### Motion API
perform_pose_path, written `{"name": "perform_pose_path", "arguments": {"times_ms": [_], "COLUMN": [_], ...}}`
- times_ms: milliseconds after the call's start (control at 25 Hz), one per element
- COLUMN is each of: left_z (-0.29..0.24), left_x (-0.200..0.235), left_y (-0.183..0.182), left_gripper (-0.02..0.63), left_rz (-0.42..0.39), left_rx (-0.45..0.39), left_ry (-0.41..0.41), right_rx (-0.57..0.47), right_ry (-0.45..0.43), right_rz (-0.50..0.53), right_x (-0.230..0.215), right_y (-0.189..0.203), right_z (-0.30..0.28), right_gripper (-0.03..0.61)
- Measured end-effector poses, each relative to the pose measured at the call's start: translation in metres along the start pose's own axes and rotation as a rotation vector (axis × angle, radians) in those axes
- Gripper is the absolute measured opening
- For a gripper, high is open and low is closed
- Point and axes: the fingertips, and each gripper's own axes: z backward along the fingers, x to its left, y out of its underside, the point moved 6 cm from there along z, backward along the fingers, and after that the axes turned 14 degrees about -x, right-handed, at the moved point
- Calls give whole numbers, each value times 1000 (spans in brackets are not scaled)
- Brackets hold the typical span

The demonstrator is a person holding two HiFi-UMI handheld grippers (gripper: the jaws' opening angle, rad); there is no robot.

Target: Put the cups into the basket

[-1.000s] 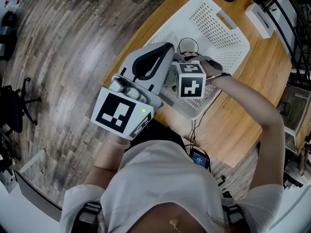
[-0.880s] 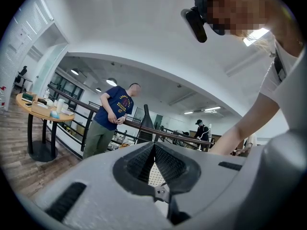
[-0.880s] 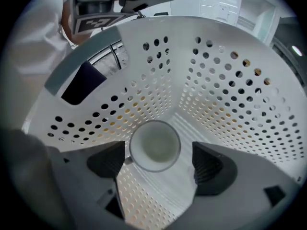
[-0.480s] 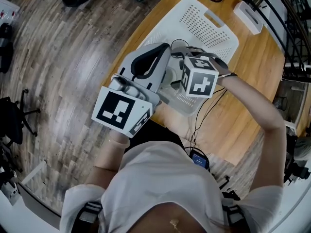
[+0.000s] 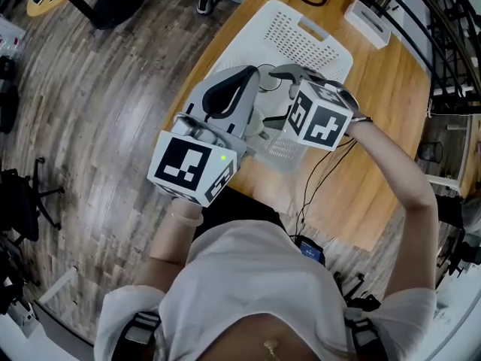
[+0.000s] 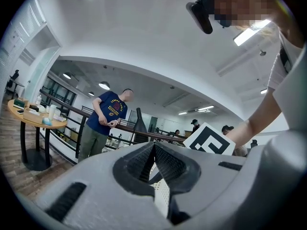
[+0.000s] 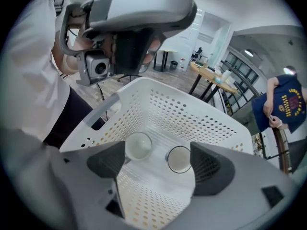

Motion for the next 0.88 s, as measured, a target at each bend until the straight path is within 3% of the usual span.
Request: {"name": "perform_pose_path", "arguments": {"times_ms": [360, 400, 440, 640, 880], "left_z": [-7, -9, -10, -17, -17], "left_x": [-7, -8, -9, -11, -13], "left_y": [7, 8, 10, 17, 22], "left_gripper": [8, 8, 8, 8, 8], "left_rz": [4, 11, 16, 0, -13], "left_rx": [5, 7, 11, 33, 55], "left_ry": [25, 28, 30, 33, 25], "right_rx": [-26, -46, -73, -177, -393], "right_ry": [265, 328, 387, 508, 691], "right_rz": [2, 3, 0, -108, -237], "right_x": [4, 4, 3, 0, -3], "right_y": [-9, -10, -11, -12, -21], "right_z": [36, 41, 46, 59, 76], "right_gripper": [389, 232, 9, 9, 9]}}
